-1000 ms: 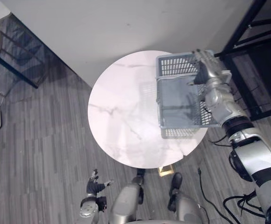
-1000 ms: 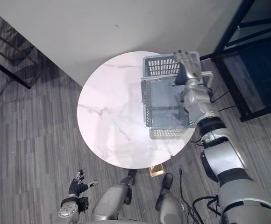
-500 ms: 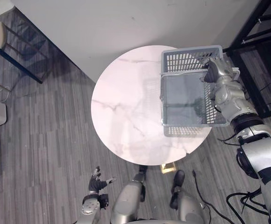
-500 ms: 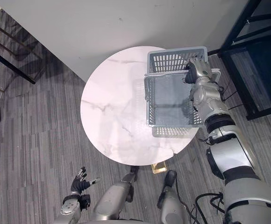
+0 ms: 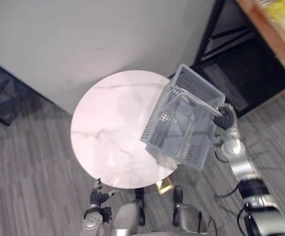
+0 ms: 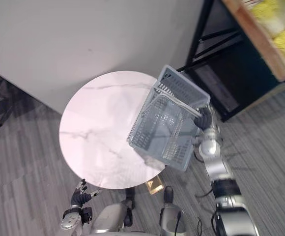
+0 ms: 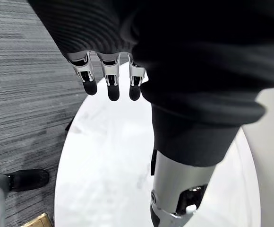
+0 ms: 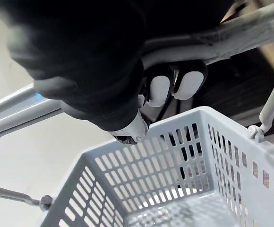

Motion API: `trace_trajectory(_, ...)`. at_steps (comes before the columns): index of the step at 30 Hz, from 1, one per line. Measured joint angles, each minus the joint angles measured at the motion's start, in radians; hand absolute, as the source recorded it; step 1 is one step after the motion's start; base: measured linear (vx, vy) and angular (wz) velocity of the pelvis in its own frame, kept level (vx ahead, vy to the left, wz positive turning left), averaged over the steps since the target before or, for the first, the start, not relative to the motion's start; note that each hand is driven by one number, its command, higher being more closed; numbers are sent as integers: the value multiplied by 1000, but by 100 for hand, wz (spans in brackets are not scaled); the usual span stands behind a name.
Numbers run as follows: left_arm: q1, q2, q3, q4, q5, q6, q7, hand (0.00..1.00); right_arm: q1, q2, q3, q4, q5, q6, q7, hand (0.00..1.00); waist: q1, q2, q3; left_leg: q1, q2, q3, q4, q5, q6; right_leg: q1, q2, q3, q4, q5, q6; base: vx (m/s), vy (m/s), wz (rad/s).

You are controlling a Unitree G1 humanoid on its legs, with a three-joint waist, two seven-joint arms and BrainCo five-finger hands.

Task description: Pick vegetable in the basket

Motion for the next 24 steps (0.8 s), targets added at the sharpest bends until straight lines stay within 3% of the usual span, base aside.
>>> trace_trajectory(4,16,-1,30,-52,1,1,0,0,152,68,-30,-65,211,-8,52,100,-30,-11,-14,24,-1,41,-2,-2,1,1,0,44,3,5,10,-51,20,-32)
trace_trajectory(8,36,-2,32,-116,-2,0,0,0,246,153,-29,-159,299,-39,87,100,-31,-4,-20,23,-2,88,0,-8,0,-39,1,88,27,14,22,-82,8,-41)
trace_trajectory(10,41,-3,34,-148,-6,0,2,0,275,202,-26,-213,309,-59,101,100,-28,-17,-24,-10,-14,103,50,-20,25,-71,-8,103,64,18,30,-84,18,-15)
trace_trajectory(11,42,-12,37,-178,-7,1,2,0,283,217,-23,-244,307,-68,101,100,-29,-13,-27,-52,8,110,110,-36,48,-77,-7,108,47,45,69,-88,31,-8)
trace_trajectory(12,42,-27,56,-217,-8,-3,3,0,285,229,-18,-263,303,-72,98,100,-24,-3,-26,-85,29,122,151,-46,60,-143,-16,81,274,-60,21,-80,19,3)
trace_trajectory(13,42,-30,60,-226,-8,-3,3,0,298,239,-18,-267,302,-72,96,100,-25,-6,-27,-89,28,116,162,-48,63,-154,-31,64,396,-108,9,-66,7,13)
trace_trajectory(14,48,-34,62,-237,-8,-1,3,0,332,254,-16,-266,290,-72,97,100,-23,-16,-30,-82,26,112,179,-54,72,-142,-60,50,567,-162,23,-60,-26,17)
trace_trajectory(16,89,-43,63,-286,-7,-2,2,0,359,259,-17,-265,284,-72,96,100,-17,-26,-36,-105,28,104,221,-56,74,-78,-102,57,702,-208,59,-112,-100,13)
trace_trajectory(18,108,-47,62,-311,-7,-2,2,0,365,253,-22,-264,282,-73,91,100,-7,-39,-45,-156,33,107,276,-55,72,-17,-117,54,624,-204,54,-171,-152,-1)
trace_trajectory(19,107,-48,64,-327,-8,-2,3,0,363,242,-26,-263,282,-74,82,100,9,-38,-51,-222,51,116,329,-51,68,30,-106,42,482,-259,63,-307,-241,-26)
trace_trajectory(20,109,-70,58,-340,-12,-2,3,0,352,225,-40,-259,284,-74,77,100,28,-1,-68,-285,92,116,341,-29,36,18,-74,2,396,-278,66,-291,-206,-29)
trace_trajectory(21,113,-78,53,-349,-16,-2,2,0,349,217,-43,-248,286,-74,76,100,29,11,-70,-298,107,108,331,-11,17,19,-58,-16,362,-282,59,-306,-214,-24)
trace_trajectory(23,121,-93,23,-361,-25,-2,4,0,320,192,-56,-175,287,-74,71,100,25,40,-67,-293,145,82,246,92,-13,22,-5,-49,312,-290,18,-386,-247,13)
trace_trajectory(24,125,-94,-7,-369,-25,-2,2,0,329,191,-77,-152,286,-74,58,100,18,32,-66,-263,141,49,164,154,-37,10,-9,-78,320,-287,-15,-380,-208,39)
